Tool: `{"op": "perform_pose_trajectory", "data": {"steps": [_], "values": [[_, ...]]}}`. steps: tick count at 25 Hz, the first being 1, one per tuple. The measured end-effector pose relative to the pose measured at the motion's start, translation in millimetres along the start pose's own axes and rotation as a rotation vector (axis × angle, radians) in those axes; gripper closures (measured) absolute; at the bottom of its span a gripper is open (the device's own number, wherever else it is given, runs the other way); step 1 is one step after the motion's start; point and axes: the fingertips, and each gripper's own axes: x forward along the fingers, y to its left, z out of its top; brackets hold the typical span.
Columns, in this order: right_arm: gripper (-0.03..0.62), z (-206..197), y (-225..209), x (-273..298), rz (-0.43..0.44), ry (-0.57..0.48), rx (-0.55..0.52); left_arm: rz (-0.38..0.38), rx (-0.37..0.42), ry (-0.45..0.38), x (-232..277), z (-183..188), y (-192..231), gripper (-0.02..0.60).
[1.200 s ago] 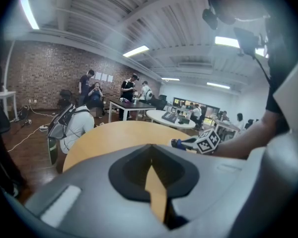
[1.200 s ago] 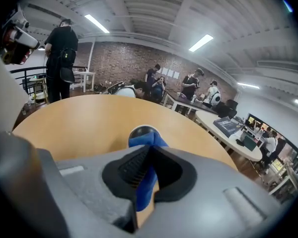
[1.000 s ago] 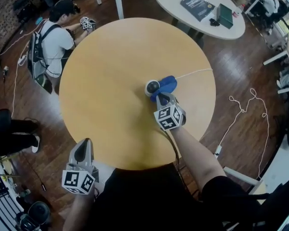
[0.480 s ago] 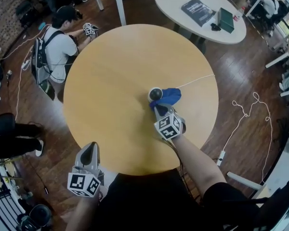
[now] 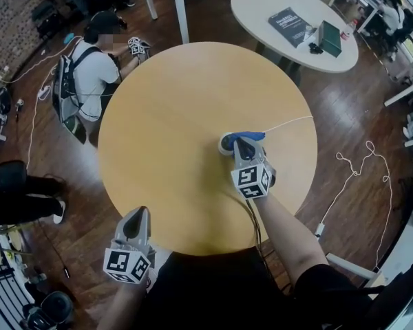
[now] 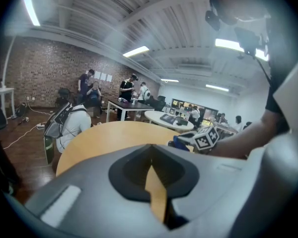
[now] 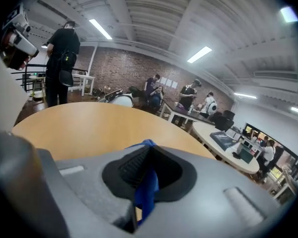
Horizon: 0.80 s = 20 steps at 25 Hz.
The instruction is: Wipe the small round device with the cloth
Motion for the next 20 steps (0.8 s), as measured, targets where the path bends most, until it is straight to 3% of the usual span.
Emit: {"op": "perform_pose_trajectory", "data": {"steps": [3, 10, 20], "values": [[0.576, 0, 19, 12, 0.058, 0.029, -0.032, 0.004, 0.000, -0.006, -4, 1, 0, 0.578], [0.576, 9, 31, 15, 0.086, 0.015, -0.062, 0.025, -0.017, 0.005, -10, -2, 9, 0.578], [0.576, 3, 56, 9, 0.177, 0.014, -0.135, -0.005, -0.010, 0.006, 0, 1, 1, 0.578]]}}
